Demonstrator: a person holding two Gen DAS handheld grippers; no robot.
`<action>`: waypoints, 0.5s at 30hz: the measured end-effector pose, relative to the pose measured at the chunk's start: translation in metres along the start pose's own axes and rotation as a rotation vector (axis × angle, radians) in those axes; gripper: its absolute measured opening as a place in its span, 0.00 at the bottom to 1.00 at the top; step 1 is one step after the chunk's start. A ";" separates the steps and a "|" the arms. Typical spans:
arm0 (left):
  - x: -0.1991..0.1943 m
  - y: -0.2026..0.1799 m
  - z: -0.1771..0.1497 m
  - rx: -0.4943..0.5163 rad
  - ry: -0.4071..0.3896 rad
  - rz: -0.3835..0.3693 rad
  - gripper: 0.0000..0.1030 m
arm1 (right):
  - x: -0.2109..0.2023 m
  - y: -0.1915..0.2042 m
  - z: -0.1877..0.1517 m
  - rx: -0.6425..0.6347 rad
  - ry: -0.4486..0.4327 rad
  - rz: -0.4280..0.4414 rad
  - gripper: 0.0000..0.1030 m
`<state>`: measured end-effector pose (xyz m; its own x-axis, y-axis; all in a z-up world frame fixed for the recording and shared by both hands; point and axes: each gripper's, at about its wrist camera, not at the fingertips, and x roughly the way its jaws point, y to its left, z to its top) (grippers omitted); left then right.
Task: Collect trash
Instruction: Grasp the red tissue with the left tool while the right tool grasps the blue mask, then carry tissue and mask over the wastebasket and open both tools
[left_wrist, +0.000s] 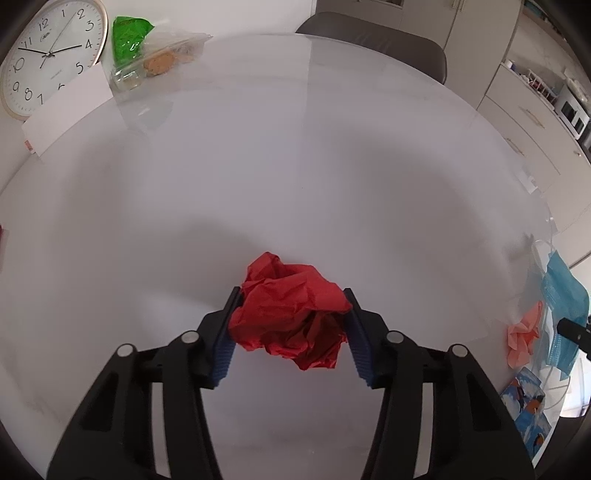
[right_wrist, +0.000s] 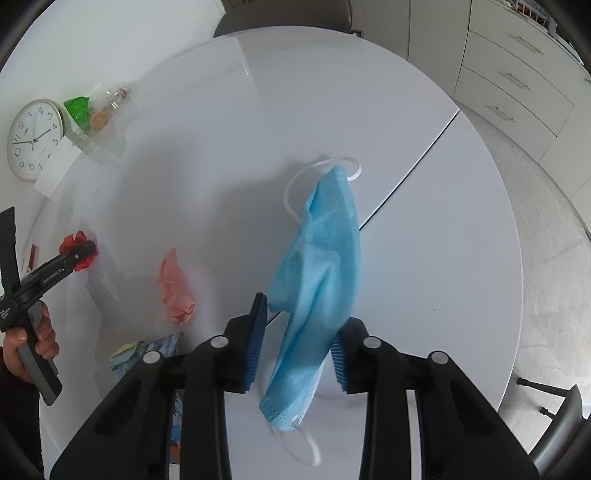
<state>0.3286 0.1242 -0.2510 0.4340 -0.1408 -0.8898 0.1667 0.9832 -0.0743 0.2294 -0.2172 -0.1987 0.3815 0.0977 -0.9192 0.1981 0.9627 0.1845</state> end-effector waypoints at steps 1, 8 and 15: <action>-0.003 -0.001 -0.001 0.005 -0.005 0.006 0.49 | -0.003 -0.003 -0.001 0.008 -0.005 0.010 0.27; -0.042 -0.010 -0.009 0.050 -0.057 0.007 0.49 | -0.039 -0.020 -0.008 0.046 -0.064 0.041 0.27; -0.100 -0.059 -0.033 0.123 -0.086 -0.029 0.49 | -0.097 -0.040 -0.040 0.045 -0.131 0.057 0.27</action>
<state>0.2460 0.0841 -0.1729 0.5010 -0.1840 -0.8456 0.2851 0.9577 -0.0395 0.1487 -0.2548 -0.1311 0.5068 0.1152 -0.8543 0.2120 0.9439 0.2530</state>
